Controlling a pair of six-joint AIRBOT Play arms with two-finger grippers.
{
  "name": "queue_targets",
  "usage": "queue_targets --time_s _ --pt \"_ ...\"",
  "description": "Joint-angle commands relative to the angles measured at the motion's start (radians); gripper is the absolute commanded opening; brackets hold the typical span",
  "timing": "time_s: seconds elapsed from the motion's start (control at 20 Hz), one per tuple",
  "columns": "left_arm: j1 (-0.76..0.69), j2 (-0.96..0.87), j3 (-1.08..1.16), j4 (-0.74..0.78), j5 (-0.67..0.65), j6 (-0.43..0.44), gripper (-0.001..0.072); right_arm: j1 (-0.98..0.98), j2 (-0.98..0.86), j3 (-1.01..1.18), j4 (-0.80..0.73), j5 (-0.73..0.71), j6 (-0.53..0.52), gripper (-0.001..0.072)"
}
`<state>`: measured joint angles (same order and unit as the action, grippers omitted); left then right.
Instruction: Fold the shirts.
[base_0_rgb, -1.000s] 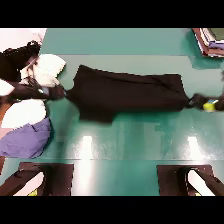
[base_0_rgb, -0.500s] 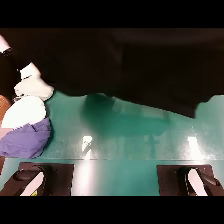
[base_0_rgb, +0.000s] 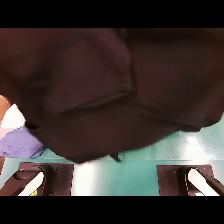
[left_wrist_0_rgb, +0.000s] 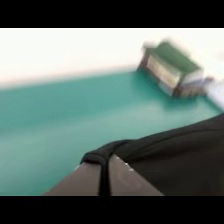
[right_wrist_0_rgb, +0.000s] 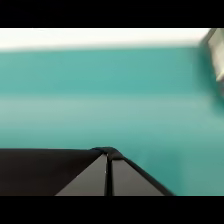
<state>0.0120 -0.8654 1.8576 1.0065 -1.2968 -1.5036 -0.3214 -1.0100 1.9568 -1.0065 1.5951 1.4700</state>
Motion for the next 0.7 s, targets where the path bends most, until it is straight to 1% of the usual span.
queue_targets --time_s 0.0,0.1,0.15,0.2,0.3,0.4,0.55,0.65 --pt "0.001 -0.141 -0.169 0.017 -0.082 -0.008 0.0023 0.135 -0.184 -0.078 -0.107 0.138 0.053 0.001" --pt "0.001 -0.278 -0.234 0.013 -0.121 0.0 0.0022 0.22 -0.302 -0.165 -0.206 0.17 0.059 0.001" --pt "0.001 -0.353 -0.257 0.013 -0.129 0.019 0.0023 0.247 -0.364 -0.206 -0.224 0.167 0.059 0.001" --pt "0.001 -0.423 -0.272 0.009 -0.128 0.018 0.0023 0.265 -0.422 -0.235 -0.224 0.159 0.059 0.001" --pt "-0.006 -0.568 -0.277 0.006 -0.085 0.022 0.0023 0.287 -0.546 -0.257 -0.223 0.11 0.058 0.001" --pt "-0.011 -0.682 -0.276 -0.013 0.047 0.084 0.0023 0.293 -0.662 -0.219 -0.223 0.034 0.042 0.001" --pt "-0.011 -0.772 -0.276 -0.105 0.315 0.096 0.0023 0.284 -0.814 -0.06 -0.223 -0.071 0.031 0.001" --pt "-0.011 -0.79 -0.276 -0.123 0.444 0.124 0.0023 0.284 -0.872 0.035 -0.224 -0.124 0.028 0.001"
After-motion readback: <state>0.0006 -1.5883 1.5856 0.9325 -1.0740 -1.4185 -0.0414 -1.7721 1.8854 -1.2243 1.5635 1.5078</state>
